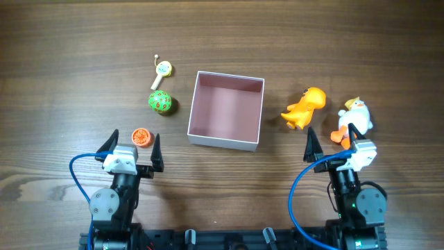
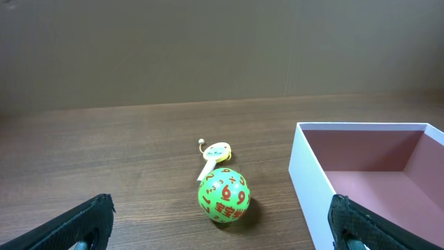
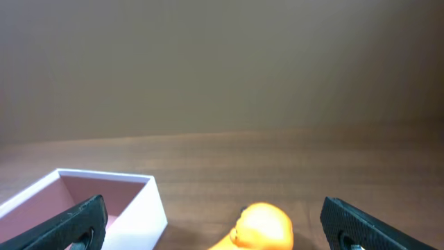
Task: Pack container
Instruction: 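Move the right gripper toward the orange dinosaur toy, then grasp the orange dinosaur toy with the right gripper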
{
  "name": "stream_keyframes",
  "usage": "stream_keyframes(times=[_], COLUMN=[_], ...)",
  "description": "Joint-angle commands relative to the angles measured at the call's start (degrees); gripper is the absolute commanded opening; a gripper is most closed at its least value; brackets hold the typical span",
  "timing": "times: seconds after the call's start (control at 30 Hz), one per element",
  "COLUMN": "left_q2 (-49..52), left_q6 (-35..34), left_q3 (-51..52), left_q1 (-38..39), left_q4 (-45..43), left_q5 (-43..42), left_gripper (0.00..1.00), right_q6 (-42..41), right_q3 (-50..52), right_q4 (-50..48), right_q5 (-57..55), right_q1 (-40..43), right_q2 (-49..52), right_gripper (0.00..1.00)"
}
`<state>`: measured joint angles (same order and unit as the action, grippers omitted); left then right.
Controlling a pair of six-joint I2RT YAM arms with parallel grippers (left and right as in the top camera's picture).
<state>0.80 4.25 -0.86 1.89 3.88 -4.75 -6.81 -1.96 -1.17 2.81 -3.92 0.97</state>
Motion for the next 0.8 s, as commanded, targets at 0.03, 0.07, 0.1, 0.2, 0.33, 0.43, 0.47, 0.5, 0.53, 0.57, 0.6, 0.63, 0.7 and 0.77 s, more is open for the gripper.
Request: stream_keyframes(times=[0.03,0.07,0.1,0.2,0.33,0.43,0.47,0.5,0.53,0.57,0.6,0.63,0.7,0.77], left_q2=[-0.4,-0.4,-0.4,-0.4,-0.4,-0.4,-0.4,-0.4,-0.4,-0.4,-0.4,-0.4,-0.4,-0.4], left_q6=[1.1,1.1,1.1,1.1,1.1,1.1,1.1,1.1,1.1,1.1,1.1,1.1,1.1,1.1], left_q3=[0.5,0.5,0.5,0.5,0.5,0.5,0.5,0.5,0.5,0.5,0.5,0.5,0.5,0.5], left_q1=[0.2,0.2,0.2,0.2,0.2,0.2,0.2,0.2,0.2,0.2,0.2,0.2,0.2,0.2], left_q4=[0.1,0.1,0.1,0.1,0.1,0.1,0.1,0.1,0.1,0.1,0.1,0.1,0.1,0.1], left_q5=[0.3,0.3,0.3,0.3,0.3,0.3,0.3,0.3,0.3,0.3,0.3,0.3,0.3,0.3], left_gripper=[1.00,1.00,1.00,1.00,1.00,1.00,1.00,1.00,1.00,1.00,1.00,1.00,1.00,1.00], right_q6=[4.9,5.5,5.3,5.0,-2.6,-5.7,-6.2,-7.3,-9.2,-10.6,-11.8,-13.1,-13.1,-15.1], right_q3=[-14.4,-17.6,-22.3,-37.3,-55.9,-62.6,-63.4,-63.6,-63.6,-63.6,-63.6,-63.6,-63.6,-63.6], right_q4=[1.9,3.1,5.7,18.0,36.4,42.7,43.6,43.7,43.7,43.6,43.9,43.8,43.7,43.8], right_q5=[-1.7,-3.0,-4.7,-6.7,-4.2,2.8,4.8,6.3,7.8,8.1,8.1,8.3,8.3,7.9], right_q1=[0.2,0.2,0.2,0.1,0.1,0.1,0.1,0.1,0.2,0.1,0.2,0.2,0.2,0.1], right_q2=[5.1,7.3,10.8,24.5,45.7,57.3,60.4,63.1,66.8,69.5,74.1,77.3,82.9,87.9], right_gripper=[1.00,1.00,1.00,1.00,1.00,1.00,1.00,1.00,1.00,1.00,1.00,1.00,0.99,0.85])
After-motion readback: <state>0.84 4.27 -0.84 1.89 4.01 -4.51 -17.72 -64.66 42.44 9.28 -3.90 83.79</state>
